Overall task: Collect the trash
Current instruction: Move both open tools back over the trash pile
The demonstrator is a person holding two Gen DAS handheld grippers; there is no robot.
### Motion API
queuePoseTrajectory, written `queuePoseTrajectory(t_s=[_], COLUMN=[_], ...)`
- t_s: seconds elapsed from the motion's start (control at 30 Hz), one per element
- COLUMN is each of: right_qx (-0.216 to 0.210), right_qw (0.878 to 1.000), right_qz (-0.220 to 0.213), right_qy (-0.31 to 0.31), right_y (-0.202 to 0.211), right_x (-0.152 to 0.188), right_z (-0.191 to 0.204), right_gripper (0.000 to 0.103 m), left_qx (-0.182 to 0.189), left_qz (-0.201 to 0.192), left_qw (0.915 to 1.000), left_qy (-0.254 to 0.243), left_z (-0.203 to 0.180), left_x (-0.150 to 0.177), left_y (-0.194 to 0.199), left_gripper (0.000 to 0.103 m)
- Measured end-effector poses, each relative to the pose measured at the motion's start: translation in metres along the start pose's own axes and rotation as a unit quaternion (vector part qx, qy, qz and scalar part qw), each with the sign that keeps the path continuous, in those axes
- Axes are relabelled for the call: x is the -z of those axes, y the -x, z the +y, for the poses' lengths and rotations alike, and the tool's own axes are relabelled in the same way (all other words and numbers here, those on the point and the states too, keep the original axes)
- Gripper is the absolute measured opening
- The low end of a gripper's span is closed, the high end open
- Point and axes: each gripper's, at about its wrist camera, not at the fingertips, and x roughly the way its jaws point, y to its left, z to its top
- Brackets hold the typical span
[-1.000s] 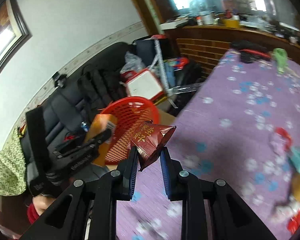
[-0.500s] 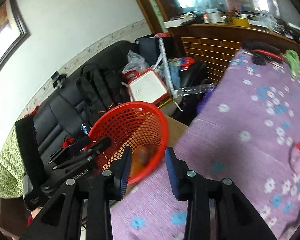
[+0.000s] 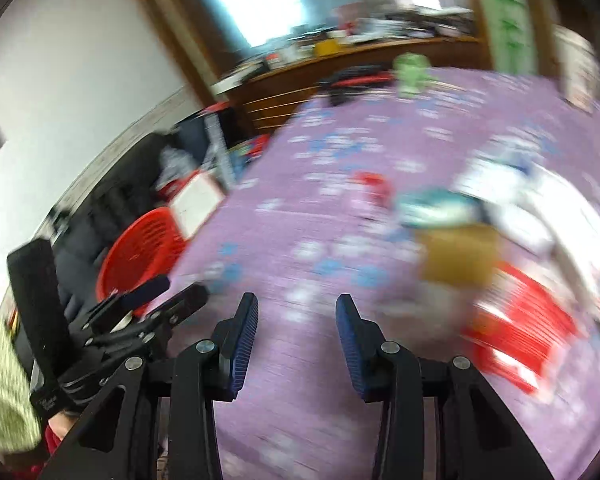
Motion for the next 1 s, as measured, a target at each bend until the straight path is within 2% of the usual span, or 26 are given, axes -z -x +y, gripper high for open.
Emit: queuePoseTrajectory(t_s=[0.1,0.2,0.33,0.47,0.63,0.8,0.83,0.87,0.9,0.93,0.97,1.0], right_qx=[0.034,0.053,0.070,0.068,0.090,0.079,0.078,0.077,0.077,0.076,0.078,0.081], right_qw=[0.998,0.997,0.995,0.995,0.994,0.996,0.996,0.997,0.997,0.997,0.997,0.997], right_qz=[-0.013,-0.027,-0.023,-0.007,-0.007,-0.006,-0.006,-0.007,-0.005,-0.003,-0.003,-0.008], right_qy=[-0.042,-0.059,-0.065,-0.071,-0.060,-0.043,-0.038,-0.029,-0.022,-0.016,-0.007,0.003], right_y=[0.021,0.041,0.048,0.038,0.023,0.014,0.013,0.013,0.012,0.011,0.011,0.012], right_x=[0.003,0.005,0.009,0.012,0.010,0.007,0.007,0.009,0.010,0.010,0.012,0.013], right_z=[-0.047,-0.077,-0.103,-0.116,-0.122,-0.117,-0.116,-0.113,-0.110,-0.108,-0.105,-0.100], right_gripper=[0.043,0.043,0.043,0.043,0.043,0.043,0.040,0.033,0.016,0.010,0.008,0.006], left_qx=[0.021,0.029,0.036,0.044,0.052,0.056,0.062,0.066,0.068,0.070,0.071,0.072], left_qz=[0.013,0.017,0.022,0.045,0.065,0.072,0.073,0.074,0.074,0.075,0.080,0.085], left_qw=[0.9989,0.9961,0.9895,0.9824,0.9792,0.9808,0.9810,0.9813,0.9809,0.9805,0.9799,0.9795], left_qy=[-0.041,-0.082,-0.138,-0.176,-0.185,-0.173,-0.168,-0.165,-0.166,-0.168,-0.168,-0.168], left_z=[-0.040,-0.074,-0.112,-0.135,-0.145,-0.147,-0.147,-0.147,-0.148,-0.149,-0.150,-0.150], left_x=[0.001,0.001,0.002,0.002,0.002,-0.001,-0.002,-0.003,-0.002,-0.002,0.000,0.000], left_y=[-0.011,-0.017,-0.027,-0.046,-0.061,-0.074,-0.075,-0.076,-0.076,-0.076,-0.078,-0.079], left_gripper=[0.073,0.074,0.078,0.079,0.079,0.079,0.079,0.077,0.073,0.059,0.047,0.047])
